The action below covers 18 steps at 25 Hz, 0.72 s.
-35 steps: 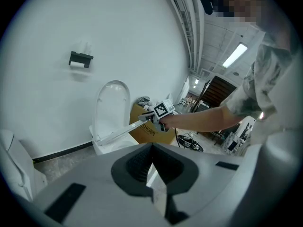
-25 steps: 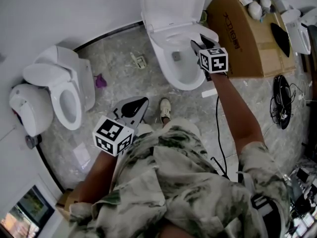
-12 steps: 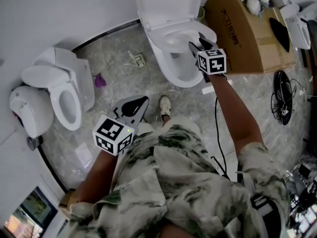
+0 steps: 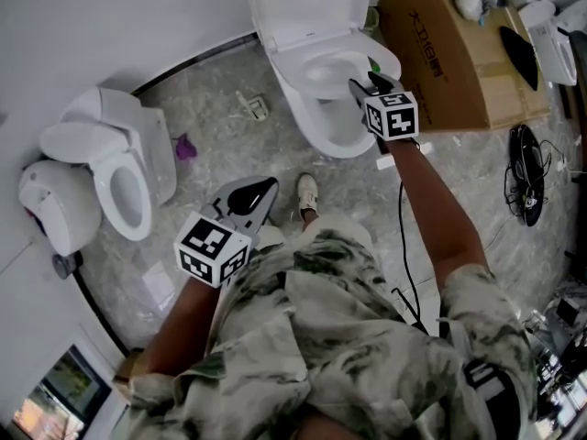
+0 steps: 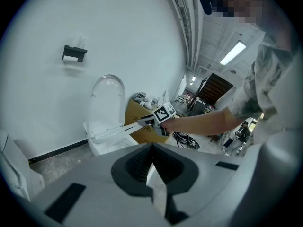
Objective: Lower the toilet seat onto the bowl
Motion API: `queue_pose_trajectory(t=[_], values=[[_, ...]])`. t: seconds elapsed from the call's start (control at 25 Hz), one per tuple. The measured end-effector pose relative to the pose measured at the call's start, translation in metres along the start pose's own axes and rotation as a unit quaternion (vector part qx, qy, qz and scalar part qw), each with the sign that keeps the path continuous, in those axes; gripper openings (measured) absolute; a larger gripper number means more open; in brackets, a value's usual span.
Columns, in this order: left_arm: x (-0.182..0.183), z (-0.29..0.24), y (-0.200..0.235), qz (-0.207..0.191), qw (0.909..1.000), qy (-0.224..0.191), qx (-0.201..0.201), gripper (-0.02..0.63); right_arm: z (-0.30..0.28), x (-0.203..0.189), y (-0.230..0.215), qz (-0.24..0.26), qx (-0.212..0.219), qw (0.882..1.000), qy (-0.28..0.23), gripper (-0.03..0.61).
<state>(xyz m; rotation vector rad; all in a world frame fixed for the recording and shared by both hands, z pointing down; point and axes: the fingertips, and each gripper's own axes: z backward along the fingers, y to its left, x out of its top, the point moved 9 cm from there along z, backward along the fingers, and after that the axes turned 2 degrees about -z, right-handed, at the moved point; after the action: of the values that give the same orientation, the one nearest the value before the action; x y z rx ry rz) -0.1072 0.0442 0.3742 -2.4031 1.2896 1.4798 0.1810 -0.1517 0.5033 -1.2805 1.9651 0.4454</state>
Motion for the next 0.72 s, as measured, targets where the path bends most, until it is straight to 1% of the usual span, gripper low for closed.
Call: queue_pose_trajectory(t=[0.72], values=[[0.000, -0.008, 0.003, -0.007, 0.9999, 0.009, -0.013, 0.021, 0.002, -0.029, 0.003, -0.002, -0.009, 1.000, 0.014, 0.220]])
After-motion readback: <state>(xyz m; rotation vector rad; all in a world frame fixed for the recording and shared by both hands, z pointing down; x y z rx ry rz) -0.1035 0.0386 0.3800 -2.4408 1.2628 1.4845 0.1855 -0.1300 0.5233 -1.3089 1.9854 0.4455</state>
